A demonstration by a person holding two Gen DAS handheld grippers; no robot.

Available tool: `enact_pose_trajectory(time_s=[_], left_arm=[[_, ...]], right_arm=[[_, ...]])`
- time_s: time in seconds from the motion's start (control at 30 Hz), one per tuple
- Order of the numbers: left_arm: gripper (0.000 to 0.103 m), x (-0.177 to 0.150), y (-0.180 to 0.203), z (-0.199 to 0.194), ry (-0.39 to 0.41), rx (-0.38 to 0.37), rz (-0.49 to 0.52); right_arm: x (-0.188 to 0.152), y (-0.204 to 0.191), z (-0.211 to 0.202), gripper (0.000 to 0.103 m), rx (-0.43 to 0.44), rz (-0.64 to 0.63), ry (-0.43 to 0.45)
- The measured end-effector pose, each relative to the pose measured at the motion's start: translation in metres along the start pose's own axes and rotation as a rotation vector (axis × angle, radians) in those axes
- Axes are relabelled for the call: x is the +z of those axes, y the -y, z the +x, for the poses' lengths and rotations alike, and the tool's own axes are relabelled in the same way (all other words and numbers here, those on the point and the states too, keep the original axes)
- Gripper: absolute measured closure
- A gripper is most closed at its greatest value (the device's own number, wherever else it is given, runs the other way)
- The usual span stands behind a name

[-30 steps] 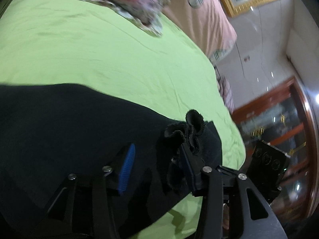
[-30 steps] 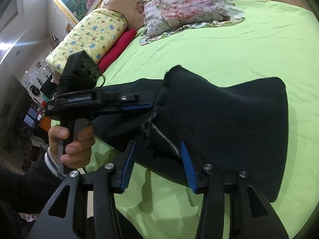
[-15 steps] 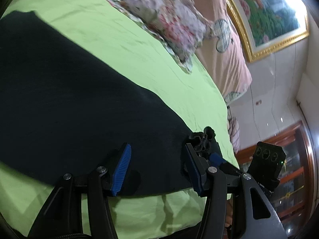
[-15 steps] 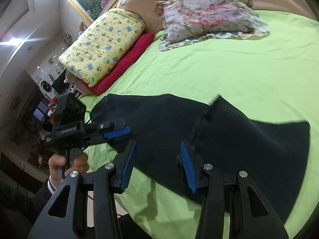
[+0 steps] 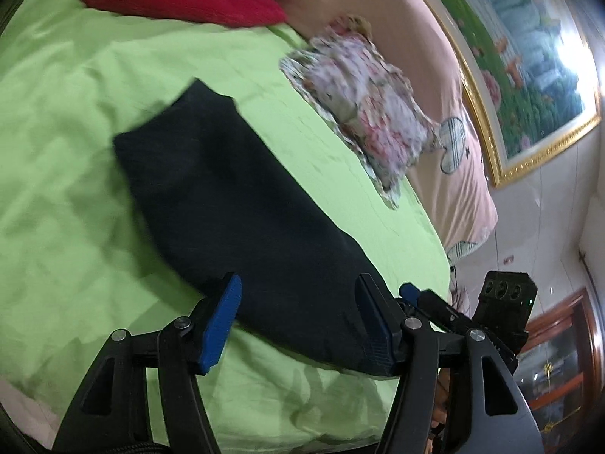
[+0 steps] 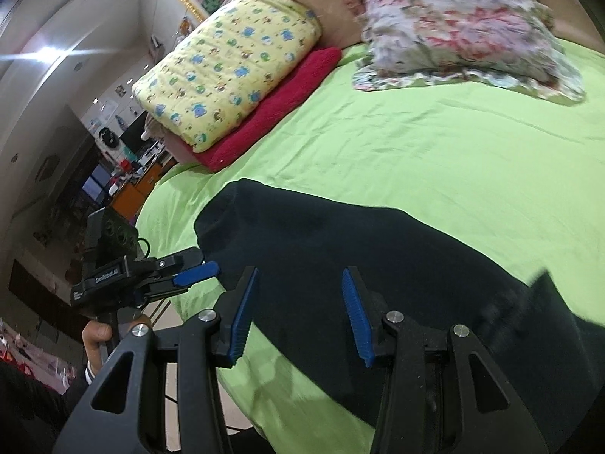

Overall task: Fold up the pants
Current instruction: 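Fold the held end over toward the waistband and release both grippers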

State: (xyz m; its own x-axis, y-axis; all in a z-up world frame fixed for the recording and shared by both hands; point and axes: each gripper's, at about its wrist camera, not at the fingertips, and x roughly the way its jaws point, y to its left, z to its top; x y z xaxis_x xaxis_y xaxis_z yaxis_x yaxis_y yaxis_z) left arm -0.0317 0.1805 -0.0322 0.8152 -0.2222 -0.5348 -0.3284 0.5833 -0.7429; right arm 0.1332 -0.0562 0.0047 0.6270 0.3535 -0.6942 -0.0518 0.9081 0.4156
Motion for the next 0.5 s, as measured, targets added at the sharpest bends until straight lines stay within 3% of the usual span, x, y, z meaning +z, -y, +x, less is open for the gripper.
enact_pose_trajectory(time_s=[0.13, 0.23, 0.5], left_arm=[[0.040, 0.002, -0.018, -0.015, 0.039, 0.030, -0.045], [0.040, 0.003, -0.030, -0.022, 0.061, 0.047, -0.065], [0.040, 0.010, -0.060, -0.027, 0.093, 0.087, -0.120]], right_arm=[[0.015, -0.013, 0.018, 0.055, 0.004, -0.041, -0.024], [0.028, -0.021, 0.032, 0.045, 0.010, -0.065, -0.035], [0.064, -0.038, 0.082, 0.045, -0.007, -0.167, -0.107]])
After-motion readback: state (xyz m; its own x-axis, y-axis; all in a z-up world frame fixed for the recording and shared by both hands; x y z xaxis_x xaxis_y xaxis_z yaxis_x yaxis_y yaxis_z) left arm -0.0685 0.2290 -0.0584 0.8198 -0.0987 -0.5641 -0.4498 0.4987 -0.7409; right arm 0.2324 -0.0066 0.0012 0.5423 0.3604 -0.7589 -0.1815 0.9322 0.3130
